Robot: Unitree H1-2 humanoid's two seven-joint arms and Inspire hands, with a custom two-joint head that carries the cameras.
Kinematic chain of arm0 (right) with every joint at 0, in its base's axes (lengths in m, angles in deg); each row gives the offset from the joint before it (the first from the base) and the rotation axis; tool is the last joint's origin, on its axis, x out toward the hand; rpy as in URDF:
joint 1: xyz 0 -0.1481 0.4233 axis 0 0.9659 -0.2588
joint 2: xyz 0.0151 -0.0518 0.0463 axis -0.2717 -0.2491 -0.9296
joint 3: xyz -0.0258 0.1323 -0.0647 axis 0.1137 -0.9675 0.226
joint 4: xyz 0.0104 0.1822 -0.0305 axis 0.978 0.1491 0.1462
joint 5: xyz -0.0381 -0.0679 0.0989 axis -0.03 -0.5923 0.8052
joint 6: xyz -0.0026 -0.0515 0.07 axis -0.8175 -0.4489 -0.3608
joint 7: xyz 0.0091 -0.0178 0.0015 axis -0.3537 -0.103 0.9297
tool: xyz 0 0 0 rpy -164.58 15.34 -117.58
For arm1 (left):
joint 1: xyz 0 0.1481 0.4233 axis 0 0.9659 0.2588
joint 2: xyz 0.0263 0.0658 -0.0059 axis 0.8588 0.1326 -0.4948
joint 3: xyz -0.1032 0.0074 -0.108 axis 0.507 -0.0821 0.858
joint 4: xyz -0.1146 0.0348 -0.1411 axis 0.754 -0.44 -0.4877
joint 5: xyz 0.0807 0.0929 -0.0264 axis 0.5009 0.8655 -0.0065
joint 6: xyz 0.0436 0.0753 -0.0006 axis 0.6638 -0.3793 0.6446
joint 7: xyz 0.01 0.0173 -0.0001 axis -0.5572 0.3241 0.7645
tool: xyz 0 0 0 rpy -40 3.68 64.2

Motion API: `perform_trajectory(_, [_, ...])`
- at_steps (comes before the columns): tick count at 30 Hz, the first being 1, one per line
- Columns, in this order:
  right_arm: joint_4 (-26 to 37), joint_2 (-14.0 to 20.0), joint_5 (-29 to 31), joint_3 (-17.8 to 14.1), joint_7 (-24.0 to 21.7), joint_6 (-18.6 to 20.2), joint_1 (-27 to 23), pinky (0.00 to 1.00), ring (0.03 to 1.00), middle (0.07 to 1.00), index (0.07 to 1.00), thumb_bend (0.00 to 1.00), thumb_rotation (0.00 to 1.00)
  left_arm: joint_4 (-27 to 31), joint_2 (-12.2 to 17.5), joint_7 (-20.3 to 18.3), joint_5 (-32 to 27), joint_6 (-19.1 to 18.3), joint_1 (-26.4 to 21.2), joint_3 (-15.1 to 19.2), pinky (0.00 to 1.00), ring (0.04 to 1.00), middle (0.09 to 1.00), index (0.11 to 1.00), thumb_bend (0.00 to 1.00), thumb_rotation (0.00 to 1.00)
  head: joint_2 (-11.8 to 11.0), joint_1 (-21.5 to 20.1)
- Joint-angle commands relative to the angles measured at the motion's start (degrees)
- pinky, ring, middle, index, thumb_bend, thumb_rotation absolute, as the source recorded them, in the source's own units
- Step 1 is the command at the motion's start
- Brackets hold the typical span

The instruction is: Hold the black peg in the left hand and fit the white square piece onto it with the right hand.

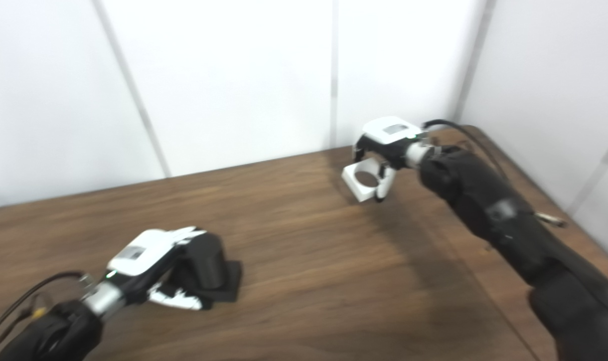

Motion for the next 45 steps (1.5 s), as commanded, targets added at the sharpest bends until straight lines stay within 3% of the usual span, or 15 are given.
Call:
perform_trajectory(1, [2.77, 1.73, 2.16, -2.1, 0.92, -3.05, -1.98, 0.7, 0.759, 0.724, 0.481, 0.52, 0.13, -3.17, -0.06, -7.35, 4.48, -1.74, 2.93, -3.85, 0.87, 0.924, 0.89, 0.493, 0.52, 0.07, 0.15, 0.72])
perform_trajectory(10, [8.64, 0.9, 6.18, -3.58, -0.88, -7.6, -1.27, 0.71, 0.754, 0.714, 0.479, 0.52, 0.13, -3.32, -2.12, -8.29, 5.57, -4.25, 2.06, -4.82, 0.87, 0.929, 0.892, 0.493, 0.52, 0.07, 1.17, 5.22])
perform_trajectory(14, [11.46, 0.6, 7.12, -3.83, -3.06, -7.29, -1.19, 0.71, 0.761, 0.717, 0.478, 0.52, 0.13, -3.63, -2.7, -7.75, 5.69, -4.45, 1.92, -4.95, 0.87, 0.926, 0.892, 0.493, 0.52, 0.07, 1.71, 6.48])
perform_trajectory(18, [14.81, 0.01, 7.77, -3.7, -5.62, -6.47, -1.49, 0.72, 0.76, 0.722, 0.479, 0.52, 0.13, -3.49, -2.98, -7.92, 6.08, -4.89, 1.6, -5.14, 0.87, 0.924, 0.89, 0.493, 0.52, 0.08, 2.09, 6.81])
perform_trajectory(30, [21.42, -3.72, 10.28, -2.71, -10.29, -9.57, -2.59, 0.65, 0.715, 0.712, 0.477, 0.52, 0.13, -3.74, -3.46, -7.87, 5.13, -5.41, 1.45, -4.94, 0.86, 0.931, 0.901, 0.493, 0.52, 0.07, 2.07, 7.47])
perform_trajectory(45, [27.45, -9.37, 12.84, -2.03, -16.94, -6.15, -2.91, 0.67, 0.744, 0.729, 0.477, 0.52, 0.13, -4.69, -4.0, -7.24, 5.15, -5.01, 1.25, -5.12, 0.85, 0.929, 0.899, 0.493, 0.52, 0.08, 2.21, 8.11])
